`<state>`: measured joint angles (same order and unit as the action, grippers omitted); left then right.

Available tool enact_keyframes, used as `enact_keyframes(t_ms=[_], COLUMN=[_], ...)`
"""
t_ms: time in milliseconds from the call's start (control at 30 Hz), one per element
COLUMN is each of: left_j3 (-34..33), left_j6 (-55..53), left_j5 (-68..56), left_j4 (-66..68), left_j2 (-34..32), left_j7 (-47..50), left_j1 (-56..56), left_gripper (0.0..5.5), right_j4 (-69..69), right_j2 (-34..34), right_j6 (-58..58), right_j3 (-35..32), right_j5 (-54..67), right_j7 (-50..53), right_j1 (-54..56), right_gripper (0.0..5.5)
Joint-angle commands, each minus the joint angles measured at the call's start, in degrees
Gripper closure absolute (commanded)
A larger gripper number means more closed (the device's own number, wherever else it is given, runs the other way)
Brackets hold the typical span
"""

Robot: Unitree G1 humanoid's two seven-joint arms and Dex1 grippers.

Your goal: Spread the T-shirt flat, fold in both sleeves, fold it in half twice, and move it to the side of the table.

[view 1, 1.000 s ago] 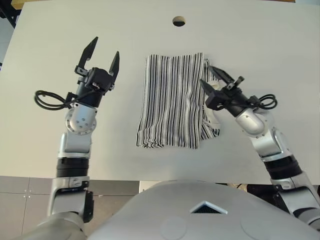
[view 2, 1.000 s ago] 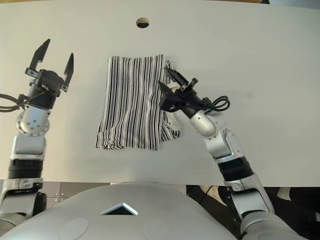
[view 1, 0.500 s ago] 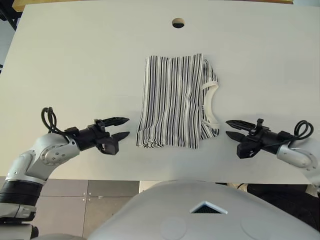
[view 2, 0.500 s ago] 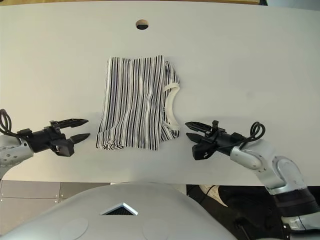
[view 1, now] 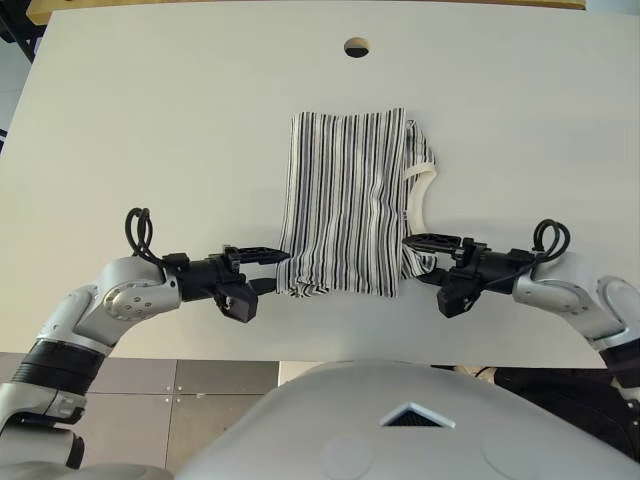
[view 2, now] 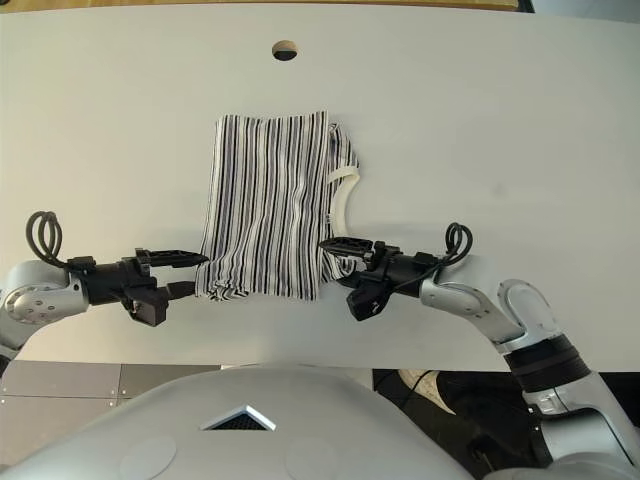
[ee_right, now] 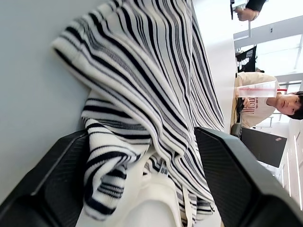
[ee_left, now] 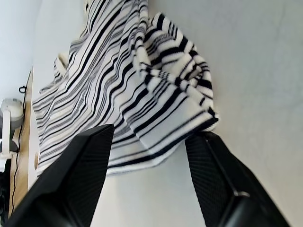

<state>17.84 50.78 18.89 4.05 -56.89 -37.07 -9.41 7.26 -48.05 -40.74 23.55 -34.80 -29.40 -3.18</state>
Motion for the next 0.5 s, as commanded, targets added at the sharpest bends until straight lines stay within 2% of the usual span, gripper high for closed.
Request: enact_keyframes(t_ms=[33,167,267,500], left_j3=[2.9,5.4,6.3,7.1], left_j6=[-0.6,0.0,0.6,1.8], left_j5=[2.7,3.1,3.1,3.0], left_j4=[1.6,3.0,4.3,6.3], left_j2=[0.0,1.5,1.6,1.8], left_j7=[-2.9,-3.4,-3.2,-2.6], left_j1=[-0.4,1.8,2.5,3.5], left_gripper=[2.75,2.75,3.19,4.50], right_j4=[-2.2,-4.3,-5.9,-6.9], right_j2=[0.4,2.8,3.4,2.8], right_j6=[0.2,0.4,0.2,-1.9], right_j3=[2.3,3.6,4.2,5.1], right_j5=[-2.9,-3.7,-4.0,-2.1], right_j7=[-2.1,-1.1,-0.8,-1.2], right_j1=[0.5,2.7,3.8,3.4], right_gripper=[1.94,1.94,1.90,3.38])
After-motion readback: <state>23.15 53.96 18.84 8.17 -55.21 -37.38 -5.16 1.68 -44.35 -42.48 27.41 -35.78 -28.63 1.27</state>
